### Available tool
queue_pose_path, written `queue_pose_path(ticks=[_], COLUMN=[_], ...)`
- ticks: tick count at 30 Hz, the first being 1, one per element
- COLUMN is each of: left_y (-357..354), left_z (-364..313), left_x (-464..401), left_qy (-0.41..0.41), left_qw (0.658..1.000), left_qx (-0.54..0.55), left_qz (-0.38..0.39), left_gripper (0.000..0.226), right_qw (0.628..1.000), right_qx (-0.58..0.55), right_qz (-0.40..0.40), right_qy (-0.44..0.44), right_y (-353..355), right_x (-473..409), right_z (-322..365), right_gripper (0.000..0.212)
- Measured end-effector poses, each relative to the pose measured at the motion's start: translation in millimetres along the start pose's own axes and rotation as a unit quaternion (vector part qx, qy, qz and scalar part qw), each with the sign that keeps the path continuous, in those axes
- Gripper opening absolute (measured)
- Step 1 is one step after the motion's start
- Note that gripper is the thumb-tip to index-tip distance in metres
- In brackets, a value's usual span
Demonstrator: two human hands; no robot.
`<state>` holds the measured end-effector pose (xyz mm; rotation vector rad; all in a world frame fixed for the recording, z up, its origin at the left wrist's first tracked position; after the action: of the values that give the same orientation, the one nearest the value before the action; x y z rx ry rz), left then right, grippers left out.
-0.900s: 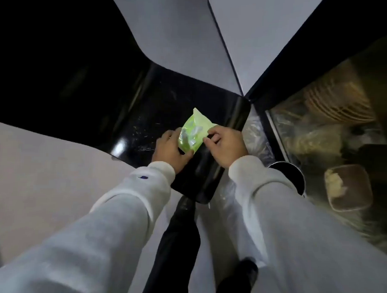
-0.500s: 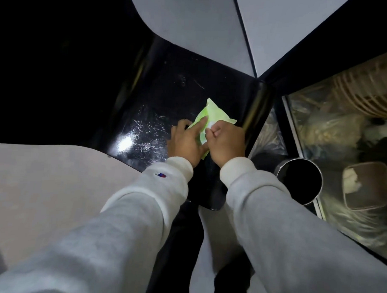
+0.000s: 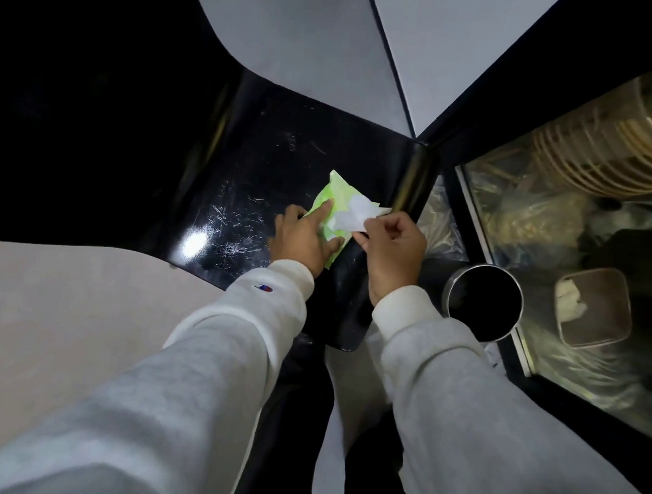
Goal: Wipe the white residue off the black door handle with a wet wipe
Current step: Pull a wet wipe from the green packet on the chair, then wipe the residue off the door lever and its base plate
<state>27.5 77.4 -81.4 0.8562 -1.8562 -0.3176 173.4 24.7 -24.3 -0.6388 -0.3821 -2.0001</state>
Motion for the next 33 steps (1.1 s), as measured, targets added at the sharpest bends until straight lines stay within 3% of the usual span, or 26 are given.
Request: queue_pose_path(ticks=[5, 9, 12, 15, 19, 24, 27, 30, 33], left_y=[0.9, 4.4, 4.1, -1.0, -26.1, -65.4, -81.1, -94.8, -109.5], left_z=[-8.4, -21.1, -44.1, -81.7, -149.6, -229.1, -278.2, -324.7, -352.4], left_x=[8.0, 29.6, 55.9, 89.0, 143.1, 218.7, 275.4, 337.4, 383.3], left_qy=[0.028, 0.02, -0.053, -0.162, -0.266, -0.27, -0.293, -0.307, -0.314], left_qw=[0.999, 0.999, 0.997, 0.983, 0.95, 0.919, 0.9, 0.901, 0.913], left_qx=[-0.032, -0.046, -0.037, 0.062, 0.158, 0.226, 0.255, 0.247, 0.211], left_qz=[0.026, -0.006, -0.053, -0.06, 0.044, 0.179, 0.197, 0.181, 0.153], left_gripper=[0.069, 0.075, 0.078, 0.061, 0.061, 0.062, 0.035, 0.002, 0.013], right_qw=[0.986, 0.964, 0.955, 0.95, 0.945, 0.944, 0.951, 0.957, 0.95], right_qx=[-0.166, -0.256, -0.286, -0.301, -0.321, -0.319, -0.292, -0.277, -0.296], right_qz=[0.033, 0.077, 0.081, 0.083, 0.068, 0.064, 0.066, 0.045, 0.006], right_qy=[-0.002, 0.007, 0.012, 0.001, -0.001, 0.047, 0.072, 0.077, 0.1], right_y=[17.8, 34.9, 56.3, 81.4, 127.1, 206.7, 267.4, 325.2, 375.2], right_x=[20.2, 35.5, 48.0, 63.3, 90.7, 152.6, 202.8, 258.7, 313.1], right_z=[15.9, 31.3, 39.2, 46.4, 62.4, 97.3, 119.4, 136.1, 150.4], right_gripper=[0.021, 0.018, 0.018, 0.023, 0.016, 0.029, 0.045, 0.04, 0.028])
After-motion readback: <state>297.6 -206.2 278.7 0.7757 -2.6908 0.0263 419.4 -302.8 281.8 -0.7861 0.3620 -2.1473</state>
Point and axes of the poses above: each hand's wrist, its own x-axis away from the middle knuckle, its own y-axis out of the back of the hand, z = x × y, the point moved 5 cm from there along -x, towards the middle knuckle, and after that the axes turned 15 degrees about z, right-handed, at the moved point
